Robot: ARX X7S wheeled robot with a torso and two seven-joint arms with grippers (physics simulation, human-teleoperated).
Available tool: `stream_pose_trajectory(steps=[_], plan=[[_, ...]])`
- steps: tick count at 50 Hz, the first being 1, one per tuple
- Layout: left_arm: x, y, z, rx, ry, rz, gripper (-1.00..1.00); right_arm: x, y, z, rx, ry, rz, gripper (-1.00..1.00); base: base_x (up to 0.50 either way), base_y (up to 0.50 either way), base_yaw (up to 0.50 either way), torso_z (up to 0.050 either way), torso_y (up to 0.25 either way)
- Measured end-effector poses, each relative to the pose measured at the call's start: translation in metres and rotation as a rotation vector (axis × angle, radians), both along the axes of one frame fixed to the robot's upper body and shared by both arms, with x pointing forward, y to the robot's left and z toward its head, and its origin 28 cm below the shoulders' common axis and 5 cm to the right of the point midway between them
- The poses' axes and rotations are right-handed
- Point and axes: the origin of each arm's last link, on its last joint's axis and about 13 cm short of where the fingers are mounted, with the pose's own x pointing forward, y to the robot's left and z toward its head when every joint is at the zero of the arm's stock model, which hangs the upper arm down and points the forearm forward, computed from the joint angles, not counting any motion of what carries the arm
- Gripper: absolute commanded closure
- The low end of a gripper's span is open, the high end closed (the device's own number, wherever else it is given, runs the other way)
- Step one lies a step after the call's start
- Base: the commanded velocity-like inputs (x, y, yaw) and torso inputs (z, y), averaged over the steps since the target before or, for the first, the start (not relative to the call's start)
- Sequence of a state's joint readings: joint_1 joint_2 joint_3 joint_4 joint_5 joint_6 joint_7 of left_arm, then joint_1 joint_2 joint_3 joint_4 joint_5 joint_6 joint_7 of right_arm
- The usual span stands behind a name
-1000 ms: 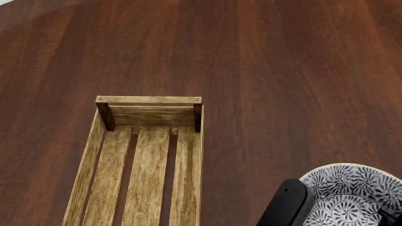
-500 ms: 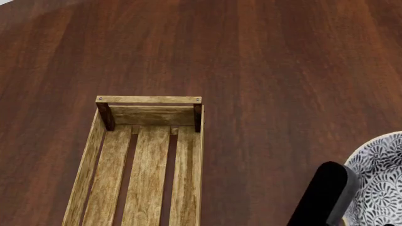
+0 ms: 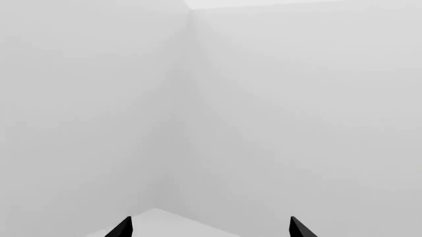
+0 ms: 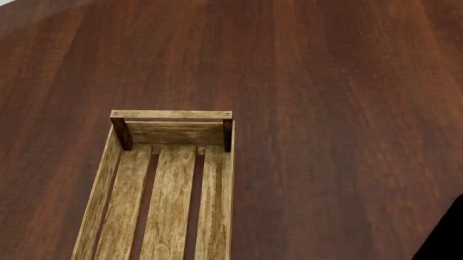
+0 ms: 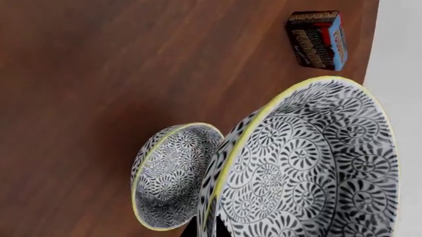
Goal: Stack the left bowl on the right bowl and place them in the tray.
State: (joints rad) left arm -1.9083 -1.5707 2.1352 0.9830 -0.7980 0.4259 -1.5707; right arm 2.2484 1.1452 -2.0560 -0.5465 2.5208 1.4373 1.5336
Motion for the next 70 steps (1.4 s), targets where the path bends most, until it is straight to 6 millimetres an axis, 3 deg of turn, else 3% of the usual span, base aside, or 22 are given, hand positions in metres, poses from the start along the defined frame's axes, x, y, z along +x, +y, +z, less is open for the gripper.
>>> stream_pose_trajectory(steps=[15, 40, 70], plan=[[-0.001, -0.001, 0.002, 0.006, 0.000, 0.000, -1.00, -0.008, -0.027, -0.018, 0.034, 0.005, -0.125, 1.00, 0.00, 0.00, 0.00, 0.000, 0.000], [-0.004, -0.005, 0.007, 0.026, 0.000, 0.004, -1.00, 0.007, -0.053, -0.048, 0.046, 0.035, -0.179, 1.00, 0.00, 0.00, 0.00, 0.000, 0.000], [-0.005, -0.005, 0.008, 0.031, 0.005, 0.008, -1.00, 0.031, -0.065, -0.088, 0.067, 0.048, -0.178, 1.00, 0.00, 0.00, 0.00, 0.000, 0.000]])
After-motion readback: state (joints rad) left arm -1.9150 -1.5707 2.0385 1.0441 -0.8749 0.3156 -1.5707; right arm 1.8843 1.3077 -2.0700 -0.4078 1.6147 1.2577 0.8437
